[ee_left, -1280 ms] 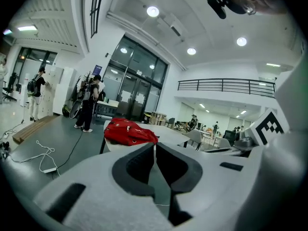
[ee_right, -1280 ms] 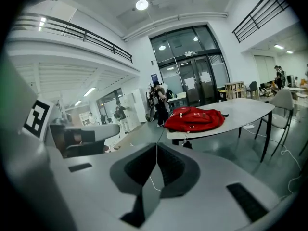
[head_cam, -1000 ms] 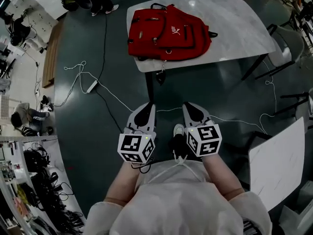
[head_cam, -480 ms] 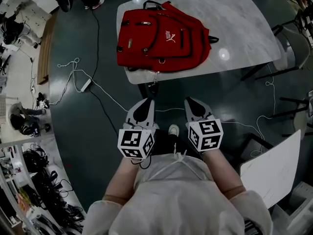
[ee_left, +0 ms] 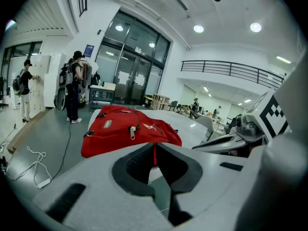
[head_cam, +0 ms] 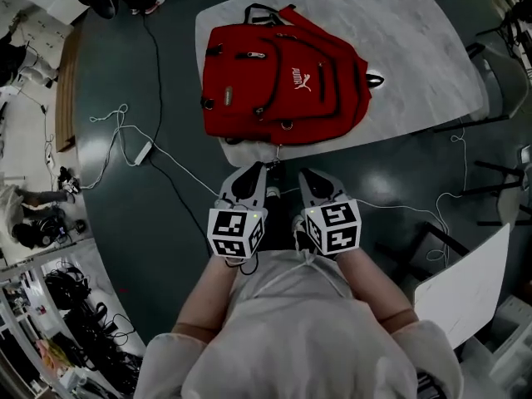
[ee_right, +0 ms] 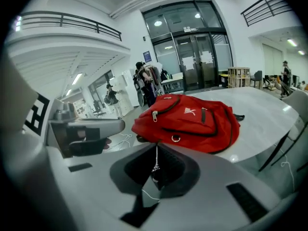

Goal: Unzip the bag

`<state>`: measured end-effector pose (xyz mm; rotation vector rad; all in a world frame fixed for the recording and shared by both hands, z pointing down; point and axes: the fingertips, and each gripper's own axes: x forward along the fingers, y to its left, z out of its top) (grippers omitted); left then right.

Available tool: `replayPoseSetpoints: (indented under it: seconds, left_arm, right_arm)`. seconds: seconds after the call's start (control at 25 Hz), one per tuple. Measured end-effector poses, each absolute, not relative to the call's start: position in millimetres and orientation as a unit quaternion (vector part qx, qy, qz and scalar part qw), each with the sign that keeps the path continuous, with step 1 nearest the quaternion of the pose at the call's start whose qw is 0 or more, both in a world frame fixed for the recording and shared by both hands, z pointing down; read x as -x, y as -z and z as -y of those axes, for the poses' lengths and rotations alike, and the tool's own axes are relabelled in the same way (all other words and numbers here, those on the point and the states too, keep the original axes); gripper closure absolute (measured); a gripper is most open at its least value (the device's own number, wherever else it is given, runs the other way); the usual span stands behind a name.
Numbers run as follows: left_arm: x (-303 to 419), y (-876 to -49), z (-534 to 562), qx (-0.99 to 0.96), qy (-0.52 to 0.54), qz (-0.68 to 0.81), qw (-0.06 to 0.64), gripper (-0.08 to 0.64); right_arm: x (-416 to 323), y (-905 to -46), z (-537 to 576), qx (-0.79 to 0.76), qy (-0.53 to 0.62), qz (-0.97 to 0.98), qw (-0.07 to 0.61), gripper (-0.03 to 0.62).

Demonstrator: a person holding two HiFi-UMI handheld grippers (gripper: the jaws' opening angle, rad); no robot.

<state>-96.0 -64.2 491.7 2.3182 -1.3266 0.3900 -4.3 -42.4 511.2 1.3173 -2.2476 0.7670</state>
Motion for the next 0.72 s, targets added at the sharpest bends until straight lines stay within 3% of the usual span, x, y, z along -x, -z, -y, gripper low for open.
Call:
replayPoseSetpoints:
  seconds: [0.72]
  left_arm:
    - [100.4,-606.7,147.4,-0.885,-0.223,0.358,0.197,0.529]
  right_arm:
    - [49.5,-622.9,99.2,-0.500,-0.407,0.715,0.273,0.560]
